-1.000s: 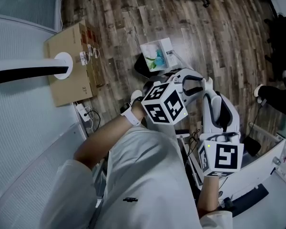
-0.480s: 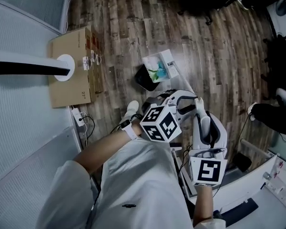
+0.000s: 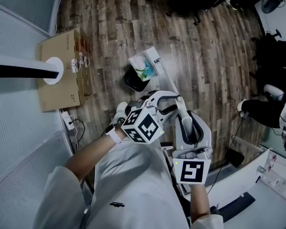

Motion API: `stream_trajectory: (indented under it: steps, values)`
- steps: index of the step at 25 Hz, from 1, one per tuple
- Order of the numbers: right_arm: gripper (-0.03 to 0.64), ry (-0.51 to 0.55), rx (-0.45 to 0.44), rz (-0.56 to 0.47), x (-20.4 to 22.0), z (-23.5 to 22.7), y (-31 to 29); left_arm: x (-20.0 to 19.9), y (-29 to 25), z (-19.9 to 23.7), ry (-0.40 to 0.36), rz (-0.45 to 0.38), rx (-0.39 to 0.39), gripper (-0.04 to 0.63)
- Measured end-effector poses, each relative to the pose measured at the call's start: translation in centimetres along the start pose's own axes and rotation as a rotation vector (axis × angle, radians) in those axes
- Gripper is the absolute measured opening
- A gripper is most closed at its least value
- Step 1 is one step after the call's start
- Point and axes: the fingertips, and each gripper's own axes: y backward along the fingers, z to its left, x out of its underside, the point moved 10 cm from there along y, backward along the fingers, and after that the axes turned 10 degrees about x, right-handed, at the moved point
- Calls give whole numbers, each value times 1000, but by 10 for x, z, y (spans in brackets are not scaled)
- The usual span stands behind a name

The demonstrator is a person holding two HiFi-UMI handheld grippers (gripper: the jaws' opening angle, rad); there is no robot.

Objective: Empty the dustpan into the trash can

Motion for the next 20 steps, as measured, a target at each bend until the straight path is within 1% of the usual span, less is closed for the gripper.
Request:
stream_trajectory:
  steps: [4, 6, 7, 9, 11, 12, 20]
  values:
    - [124, 55, -21, -11, 0, -5, 2, -5, -1, 1, -3, -21, -27, 117]
    - [124, 96, -42, 19, 2, -7, 4, -6, -3, 1, 3, -25, -32, 117]
    - [123, 91, -49, 33, 5, -2, 7, -2, 0, -4, 15, -20, -31, 118]
    - [123, 54, -41, -4, 9, 8, 14, 5, 7, -16, 33, -15, -44, 120]
    - [123, 71, -28, -57, 6, 6, 17, 2, 7, -18, 19, -28, -61, 120]
    - [123, 80, -26, -65, 4, 5, 17, 0, 7, -17, 11, -34, -64, 120]
    - [123, 120, -46, -52, 3, 12, 22, 1, 16, -20, 13, -51, -69, 123]
